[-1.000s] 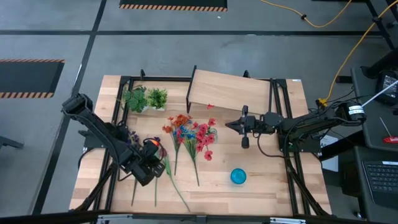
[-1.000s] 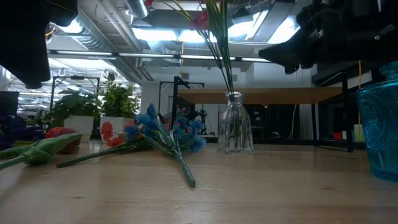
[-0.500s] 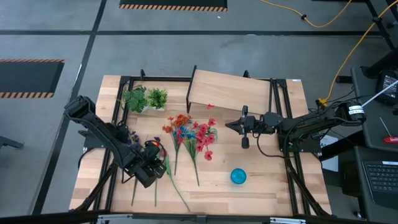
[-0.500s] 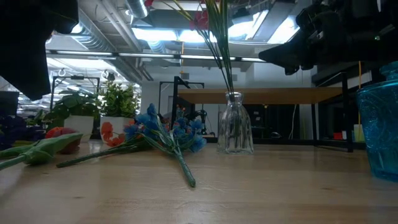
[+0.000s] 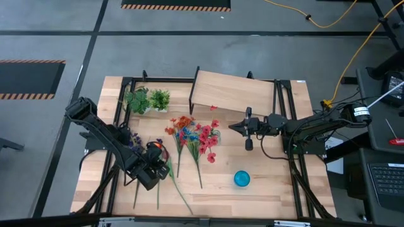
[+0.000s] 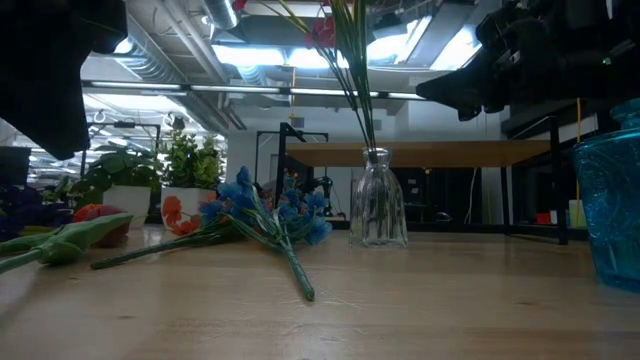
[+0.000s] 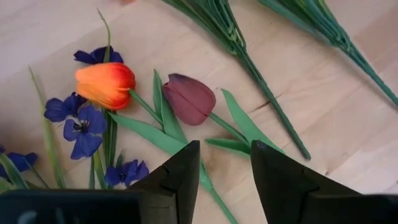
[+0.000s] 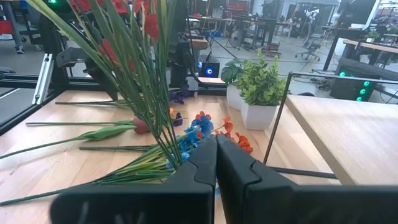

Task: Pick and place flowers into a vace then onto a shelf
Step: Put the orange tulip into the transparent vase

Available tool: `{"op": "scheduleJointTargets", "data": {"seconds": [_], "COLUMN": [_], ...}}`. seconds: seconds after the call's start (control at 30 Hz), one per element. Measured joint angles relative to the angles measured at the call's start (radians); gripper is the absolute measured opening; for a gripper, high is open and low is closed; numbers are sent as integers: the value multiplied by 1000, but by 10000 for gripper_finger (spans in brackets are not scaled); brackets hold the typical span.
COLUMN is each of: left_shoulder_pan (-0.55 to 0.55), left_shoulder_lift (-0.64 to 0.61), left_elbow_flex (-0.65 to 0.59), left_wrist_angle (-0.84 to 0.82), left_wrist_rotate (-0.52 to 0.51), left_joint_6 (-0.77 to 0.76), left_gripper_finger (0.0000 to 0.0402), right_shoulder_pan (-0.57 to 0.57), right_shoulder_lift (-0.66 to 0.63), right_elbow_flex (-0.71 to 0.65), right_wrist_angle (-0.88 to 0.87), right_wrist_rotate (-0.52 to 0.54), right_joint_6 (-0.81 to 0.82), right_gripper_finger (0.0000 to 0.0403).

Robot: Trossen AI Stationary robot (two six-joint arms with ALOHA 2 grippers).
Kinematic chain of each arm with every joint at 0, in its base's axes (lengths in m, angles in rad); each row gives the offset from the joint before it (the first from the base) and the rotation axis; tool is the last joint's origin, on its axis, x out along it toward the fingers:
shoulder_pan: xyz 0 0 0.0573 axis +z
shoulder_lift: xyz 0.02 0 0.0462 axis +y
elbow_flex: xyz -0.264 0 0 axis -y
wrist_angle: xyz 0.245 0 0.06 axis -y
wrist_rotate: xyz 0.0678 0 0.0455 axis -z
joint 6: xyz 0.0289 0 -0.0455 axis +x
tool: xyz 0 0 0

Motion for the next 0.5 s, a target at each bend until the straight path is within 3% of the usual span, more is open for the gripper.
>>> {"op": "scheduleJointTargets", "data": {"seconds": [0.27, 0.5], "left_shoulder_pan": [0, 0], "left_shoulder_lift": [33, 112], "left_elbow_flex": [0, 0], "left_wrist_angle": [1, 3], "left_wrist_rotate": [3, 83], "left_joint_6": [-17, -74], "left_gripper_finger": [137, 137], "right_shoulder_pan": [0, 0], "right_shoulder_lift": [0, 0], "right_elbow_flex": [0, 0], "right_wrist_angle": [-6, -8], "right_wrist_rotate": [0, 0], "right_joint_6": [0, 0], "right_gripper_finger": [11, 11]}}
